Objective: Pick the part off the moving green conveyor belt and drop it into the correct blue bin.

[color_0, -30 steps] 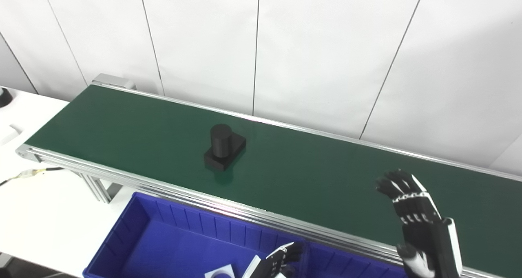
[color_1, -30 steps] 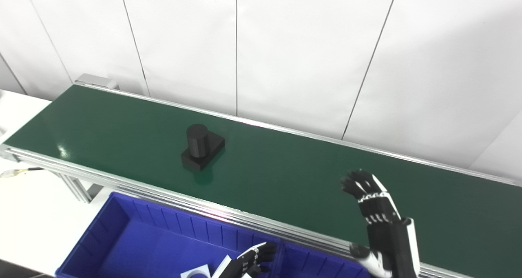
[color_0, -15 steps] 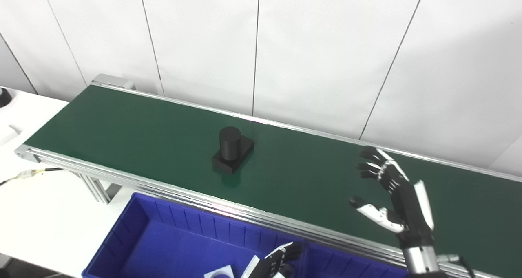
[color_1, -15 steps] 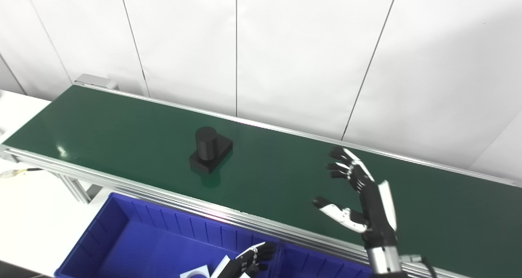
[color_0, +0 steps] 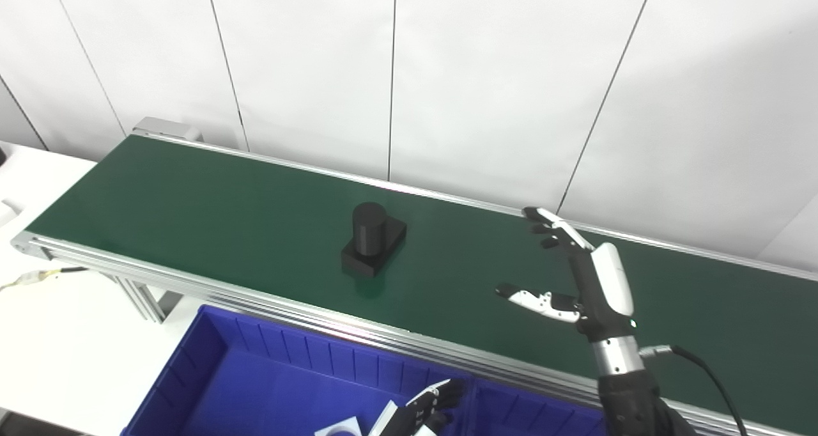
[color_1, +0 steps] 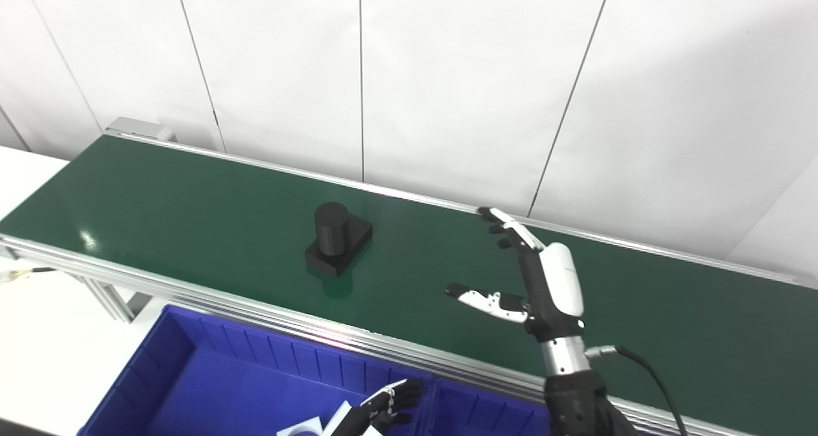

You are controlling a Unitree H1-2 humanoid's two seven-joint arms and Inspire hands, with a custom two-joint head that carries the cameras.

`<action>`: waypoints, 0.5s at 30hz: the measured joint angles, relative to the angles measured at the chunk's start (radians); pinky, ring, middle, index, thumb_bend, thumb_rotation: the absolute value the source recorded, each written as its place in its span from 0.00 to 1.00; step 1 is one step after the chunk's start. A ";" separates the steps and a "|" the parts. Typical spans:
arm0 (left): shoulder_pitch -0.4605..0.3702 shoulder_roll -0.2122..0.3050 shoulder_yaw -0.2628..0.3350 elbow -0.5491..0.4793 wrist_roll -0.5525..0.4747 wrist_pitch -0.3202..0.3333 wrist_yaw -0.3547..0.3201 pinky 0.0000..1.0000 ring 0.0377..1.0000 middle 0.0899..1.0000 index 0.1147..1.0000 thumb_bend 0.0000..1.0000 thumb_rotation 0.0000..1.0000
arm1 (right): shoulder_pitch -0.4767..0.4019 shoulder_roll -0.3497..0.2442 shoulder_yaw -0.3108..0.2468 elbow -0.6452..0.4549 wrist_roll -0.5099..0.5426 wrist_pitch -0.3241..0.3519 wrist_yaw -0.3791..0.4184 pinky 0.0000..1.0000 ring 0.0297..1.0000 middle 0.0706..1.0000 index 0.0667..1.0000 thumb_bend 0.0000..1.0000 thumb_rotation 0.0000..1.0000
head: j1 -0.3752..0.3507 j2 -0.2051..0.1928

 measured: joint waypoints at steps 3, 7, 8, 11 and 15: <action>0.001 0.000 0.012 0.000 -0.005 0.000 -0.019 0.86 0.89 0.88 0.85 0.73 0.95 | -0.041 0.003 0.047 0.046 -0.015 0.000 -0.077 0.73 0.72 0.75 0.77 0.74 0.44 | -0.018 0.002; 0.001 0.000 0.030 0.000 -0.008 0.000 -0.038 0.88 0.90 0.89 0.86 0.72 0.97 | -0.076 0.018 0.049 0.076 0.019 0.000 -0.082 0.63 0.68 0.76 0.78 0.76 0.45 | -0.043 0.005; 0.001 0.000 0.033 0.000 -0.008 0.000 -0.042 0.88 0.90 0.89 0.86 0.73 0.97 | -0.077 0.032 0.021 0.077 0.058 -0.001 -0.052 0.61 0.68 0.76 0.78 0.76 0.43 | -0.043 0.005; 0.001 -0.001 0.035 0.000 -0.006 0.000 -0.046 0.86 0.89 0.89 0.86 0.74 0.98 | -0.077 0.081 -0.071 0.101 0.184 -0.001 0.024 0.60 0.67 0.77 0.79 0.74 0.42 | -0.033 0.008; 0.001 -0.004 0.034 0.000 -0.002 0.000 -0.046 0.88 0.90 0.90 0.87 0.75 0.99 | -0.078 0.104 -0.124 0.143 0.223 -0.001 0.089 0.61 0.68 0.76 0.78 0.74 0.38 | -0.028 0.012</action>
